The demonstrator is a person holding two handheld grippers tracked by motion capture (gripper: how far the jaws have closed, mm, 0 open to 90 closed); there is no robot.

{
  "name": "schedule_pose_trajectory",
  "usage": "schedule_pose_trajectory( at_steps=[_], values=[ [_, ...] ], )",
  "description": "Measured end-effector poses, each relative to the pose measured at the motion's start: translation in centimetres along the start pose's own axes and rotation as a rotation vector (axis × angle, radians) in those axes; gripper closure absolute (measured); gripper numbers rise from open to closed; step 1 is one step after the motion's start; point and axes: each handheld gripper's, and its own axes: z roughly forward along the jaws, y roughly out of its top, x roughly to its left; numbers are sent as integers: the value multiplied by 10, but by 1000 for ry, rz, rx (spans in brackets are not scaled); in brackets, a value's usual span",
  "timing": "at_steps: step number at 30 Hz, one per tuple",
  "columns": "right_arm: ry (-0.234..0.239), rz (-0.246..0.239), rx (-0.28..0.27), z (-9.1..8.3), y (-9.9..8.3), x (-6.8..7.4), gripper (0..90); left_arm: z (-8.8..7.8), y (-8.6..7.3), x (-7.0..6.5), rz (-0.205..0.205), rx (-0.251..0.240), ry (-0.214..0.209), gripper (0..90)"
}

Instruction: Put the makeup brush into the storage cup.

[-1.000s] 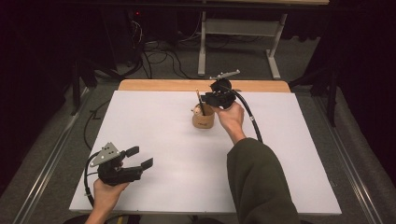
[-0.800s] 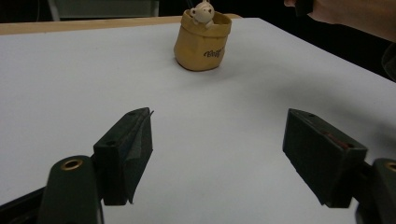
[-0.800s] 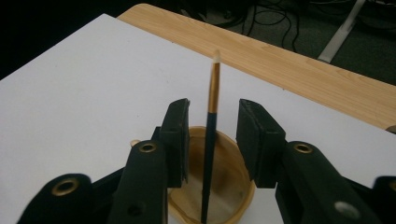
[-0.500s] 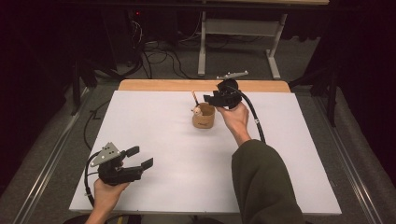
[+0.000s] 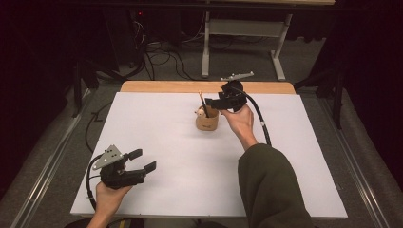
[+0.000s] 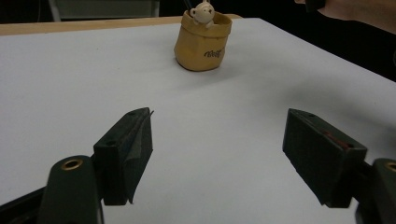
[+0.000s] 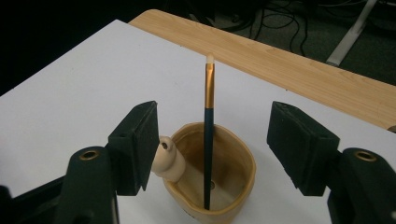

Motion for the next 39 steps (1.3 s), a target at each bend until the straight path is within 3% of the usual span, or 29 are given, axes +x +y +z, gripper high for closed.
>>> schedule_pose_trajectory(
  at_steps=[19, 39],
  values=[
    [-12, -6, -14, -22, -8, -10, 350, 2, 0, 0, -3, 1, 2, 247],
    [13, -21, -32, -34, -11, -4, 353, 2, 0, 0, -4, 4, 2, 247]
  ],
)
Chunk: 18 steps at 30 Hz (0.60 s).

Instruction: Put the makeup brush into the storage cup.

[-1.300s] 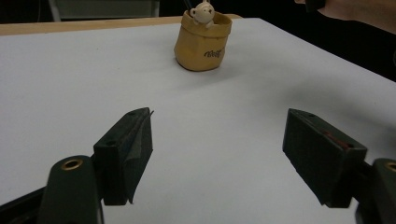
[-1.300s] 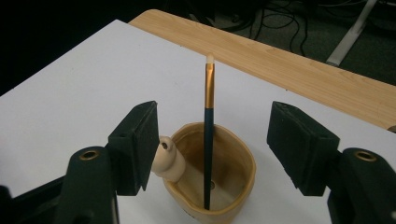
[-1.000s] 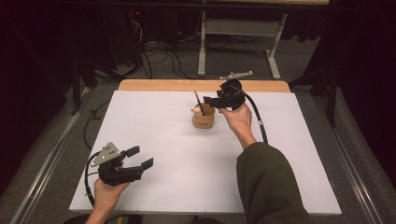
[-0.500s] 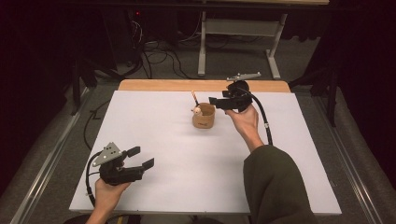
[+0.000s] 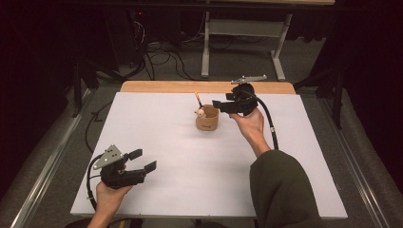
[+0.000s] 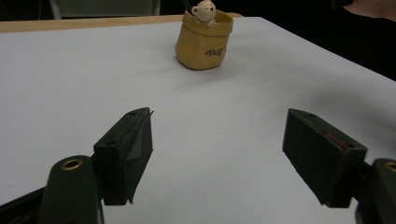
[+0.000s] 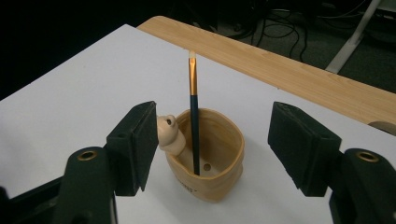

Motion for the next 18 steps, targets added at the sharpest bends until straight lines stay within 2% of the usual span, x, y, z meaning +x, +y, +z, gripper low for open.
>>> schedule_pose_trajectory(
  at_steps=[18],
  values=[
    [18, -21, -9, -9, -1, 3, 353, 1, 0, 0, -2, -1, -1, 247]
  ],
)
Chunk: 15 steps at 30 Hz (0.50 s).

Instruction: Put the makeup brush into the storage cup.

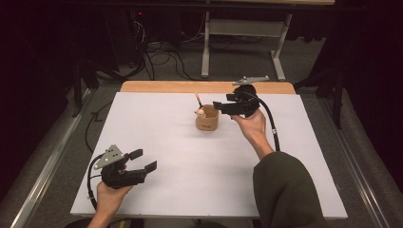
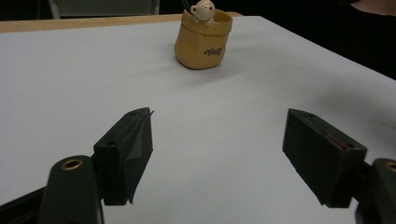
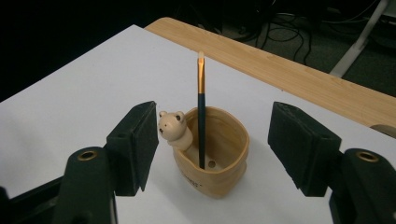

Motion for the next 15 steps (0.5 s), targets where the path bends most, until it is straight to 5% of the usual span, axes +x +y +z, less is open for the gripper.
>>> schedule_pose_trajectory(
  at_steps=[15],
  values=[
    [8, -1, -9, -11, -2, 0, 352, -1, 0, 1, -3, -1, -2, 244]
  ],
)
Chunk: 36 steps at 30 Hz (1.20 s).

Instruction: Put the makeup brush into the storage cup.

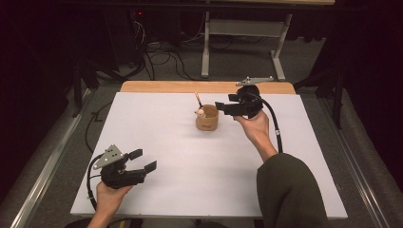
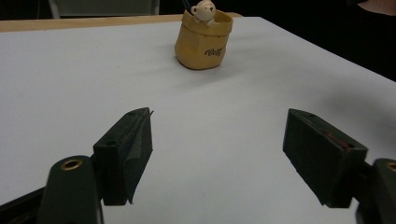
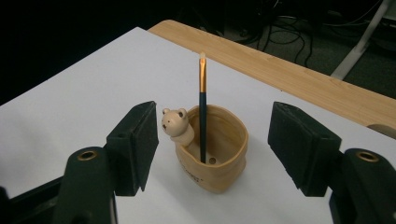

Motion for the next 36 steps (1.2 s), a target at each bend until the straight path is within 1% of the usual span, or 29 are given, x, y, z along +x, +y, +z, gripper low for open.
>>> schedule_pose_trajectory(
  at_steps=[17, 28, 31, 36],
  values=[
    [4, -4, -20, -9, -3, 0, 353, 2, 0, -1, 4, 4, -3, 245],
    [0, 13, -33, -18, -5, -5, 353, 2, 0, -1, 4, 4, -3, 245],
    [1, 7, -39, -19, -6, -6, 353, 1, 0, -1, 4, 3, -1, 245],
    [-2, 15, -42, -23, -8, -7, 353, 1, 0, -1, 2, 2, -1, 245]
  ],
)
